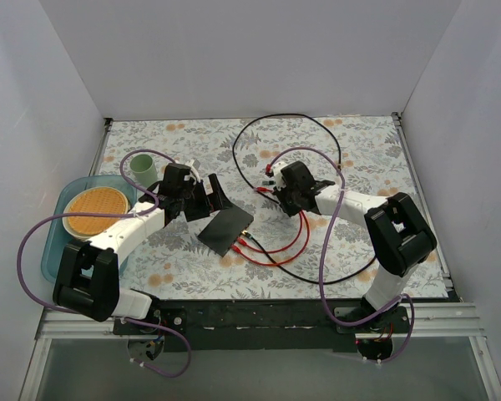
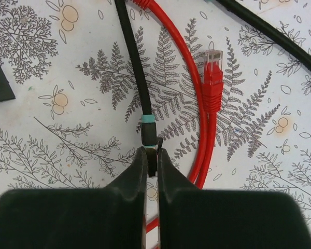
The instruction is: Insert the plug into the switch port
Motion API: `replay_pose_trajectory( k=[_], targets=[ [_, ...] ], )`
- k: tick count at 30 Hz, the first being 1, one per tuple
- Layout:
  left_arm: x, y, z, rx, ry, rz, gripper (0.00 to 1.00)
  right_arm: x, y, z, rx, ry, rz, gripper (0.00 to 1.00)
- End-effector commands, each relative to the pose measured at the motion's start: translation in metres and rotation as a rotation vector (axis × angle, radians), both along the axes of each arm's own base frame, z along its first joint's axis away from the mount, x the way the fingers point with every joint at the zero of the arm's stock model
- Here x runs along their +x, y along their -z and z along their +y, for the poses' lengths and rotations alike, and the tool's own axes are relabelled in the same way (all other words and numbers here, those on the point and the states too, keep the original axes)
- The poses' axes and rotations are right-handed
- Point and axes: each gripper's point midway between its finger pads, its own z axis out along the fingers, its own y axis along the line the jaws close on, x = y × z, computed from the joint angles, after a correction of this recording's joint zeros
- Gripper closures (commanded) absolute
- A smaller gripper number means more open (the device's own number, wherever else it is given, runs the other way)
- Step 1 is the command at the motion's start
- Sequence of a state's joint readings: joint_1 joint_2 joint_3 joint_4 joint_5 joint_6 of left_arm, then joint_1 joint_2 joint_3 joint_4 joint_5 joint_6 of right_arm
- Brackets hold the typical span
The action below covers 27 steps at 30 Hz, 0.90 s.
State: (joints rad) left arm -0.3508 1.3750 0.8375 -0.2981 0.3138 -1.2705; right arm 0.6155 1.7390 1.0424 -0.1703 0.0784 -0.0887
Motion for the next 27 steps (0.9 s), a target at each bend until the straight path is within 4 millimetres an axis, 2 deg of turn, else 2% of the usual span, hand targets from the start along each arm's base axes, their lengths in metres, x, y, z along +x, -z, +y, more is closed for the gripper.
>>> replay_pose_trajectory(
  k=[1,4,5,6,8,9,11,12,13,15,16,17,19,23,27],
  targets=[
    [0.005,-0.013,-0.005,-0.019,0.023,-0.047,0.02,-0.001,-0.009,0.007,0.058,0.011,-0.003,0.99],
    [0.005,-0.017,-0.010,-0.060,0.028,-0.051,0.02,-0.007,-0.017,0.010,0.106,0.023,0.001,0.99],
    [0.006,-0.017,-0.012,-0.077,0.017,-0.043,0.02,-0.009,-0.026,0.013,0.138,0.017,-0.011,0.99],
    [0.007,-0.020,-0.014,-0.093,0.009,-0.046,0.02,-0.013,-0.025,0.014,0.166,0.042,-0.009,0.99],
    [0.005,-0.022,-0.022,-0.112,0.012,-0.044,0.05,-0.022,-0.039,0.024,0.257,0.020,-0.004,0.99],
    [0.006,-0.025,-0.027,-0.128,0.005,-0.047,0.07,-0.028,-0.039,0.024,0.286,0.036,0.014,0.99],
    [0.005,-0.025,-0.037,-0.130,0.012,-0.046,0.10,-0.032,-0.058,0.029,0.366,0.036,-0.011,0.99],
    [0.005,-0.026,-0.041,-0.135,0.009,-0.045,0.11,-0.036,-0.061,0.029,0.384,0.046,-0.007,0.99],
    [0.006,-0.027,-0.045,-0.138,0.011,-0.044,0.14,-0.039,-0.076,0.031,0.454,0.062,-0.039,0.99],
    [0.003,-0.023,-0.056,-0.144,0.032,-0.029,0.16,-0.045,-0.086,0.031,0.509,0.072,-0.049,0.99],
    [0.003,-0.024,-0.060,-0.153,0.035,-0.025,0.17,-0.051,-0.085,0.029,0.534,0.088,-0.039,0.99],
    [0.001,-0.022,-0.067,-0.155,0.051,-0.019,0.19,-0.054,-0.100,0.030,0.580,0.076,-0.069,0.99],
    [0.001,-0.026,-0.076,-0.173,0.067,-0.028,0.20,-0.059,-0.109,0.030,0.619,0.081,-0.079,0.99],
    [-0.005,-0.034,-0.098,-0.206,0.113,-0.054,0.21,-0.074,-0.113,0.029,0.664,0.089,-0.059,0.99],
    [-0.012,-0.058,-0.119,-0.275,0.167,-0.128,0.22,-0.085,-0.110,0.027,0.688,0.114,-0.052,0.99]
  ],
)
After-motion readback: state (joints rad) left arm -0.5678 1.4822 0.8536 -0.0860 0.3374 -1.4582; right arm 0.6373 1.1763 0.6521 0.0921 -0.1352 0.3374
